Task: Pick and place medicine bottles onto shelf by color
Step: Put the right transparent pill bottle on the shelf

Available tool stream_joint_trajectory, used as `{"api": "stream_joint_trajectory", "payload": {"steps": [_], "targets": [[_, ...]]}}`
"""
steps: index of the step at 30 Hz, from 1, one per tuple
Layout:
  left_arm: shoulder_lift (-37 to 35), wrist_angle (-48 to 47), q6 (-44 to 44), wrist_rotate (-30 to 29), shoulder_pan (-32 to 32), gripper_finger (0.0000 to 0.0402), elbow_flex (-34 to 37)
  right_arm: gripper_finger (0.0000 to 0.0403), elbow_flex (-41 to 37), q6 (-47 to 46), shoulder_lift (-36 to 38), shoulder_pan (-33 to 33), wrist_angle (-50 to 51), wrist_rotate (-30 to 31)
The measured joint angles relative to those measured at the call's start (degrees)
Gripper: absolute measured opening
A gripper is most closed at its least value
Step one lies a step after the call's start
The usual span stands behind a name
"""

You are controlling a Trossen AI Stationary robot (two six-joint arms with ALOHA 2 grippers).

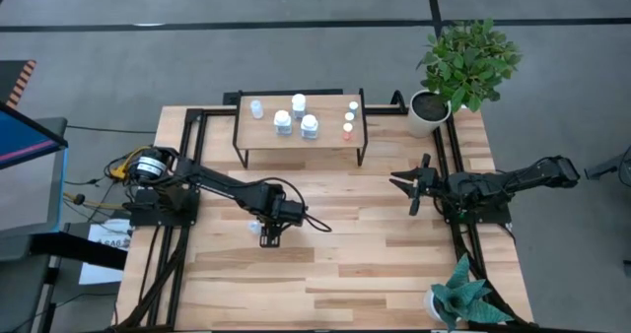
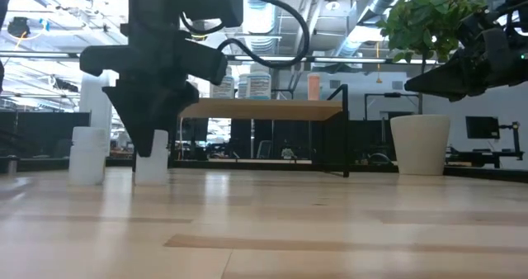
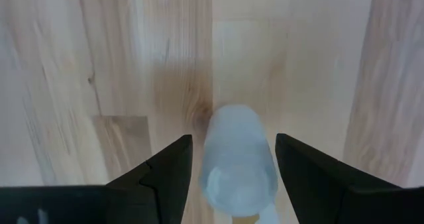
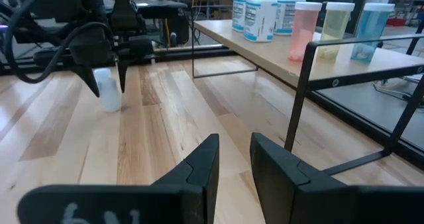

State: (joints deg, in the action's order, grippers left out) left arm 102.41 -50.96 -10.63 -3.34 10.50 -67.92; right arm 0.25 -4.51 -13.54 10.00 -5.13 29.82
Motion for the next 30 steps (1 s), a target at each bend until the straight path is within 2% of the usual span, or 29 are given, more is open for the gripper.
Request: {"api": "stream_joint_trajectory", "payload": {"steps": [9, 12, 17, 26, 30], "targets": [[0.0, 0.0, 1.2, -0.4, 0.0, 0.0197, 0.0, 0.0108, 0.0, 0.0, 0.0, 0.0, 0.0, 0.0], [-0.2, -0.1, 1.1, -0.4, 0.0, 0.0171, 0.0, 0.0108, 0.0, 0.0, 0.0, 0.0, 0.0, 0.0], [-2.4, -0.8, 1.5, -0.4, -0.5, 0.0104, -1.3, 0.0108, 0.0, 0.0, 0.0, 0.0, 0.0, 0.0], [-12.0, -18.7, 4.2, -0.4, -5.8, 0.0108, -11.3, 0.0108, 0.0, 0.0, 0.0, 0.0, 0.0, 0.0], [-15.4, -27.4, 9.2, -5.1, -10.7, 0.0123, -18.5, 0.0108, 0.0, 0.0, 0.0, 0.0, 0.0, 0.0]]}}
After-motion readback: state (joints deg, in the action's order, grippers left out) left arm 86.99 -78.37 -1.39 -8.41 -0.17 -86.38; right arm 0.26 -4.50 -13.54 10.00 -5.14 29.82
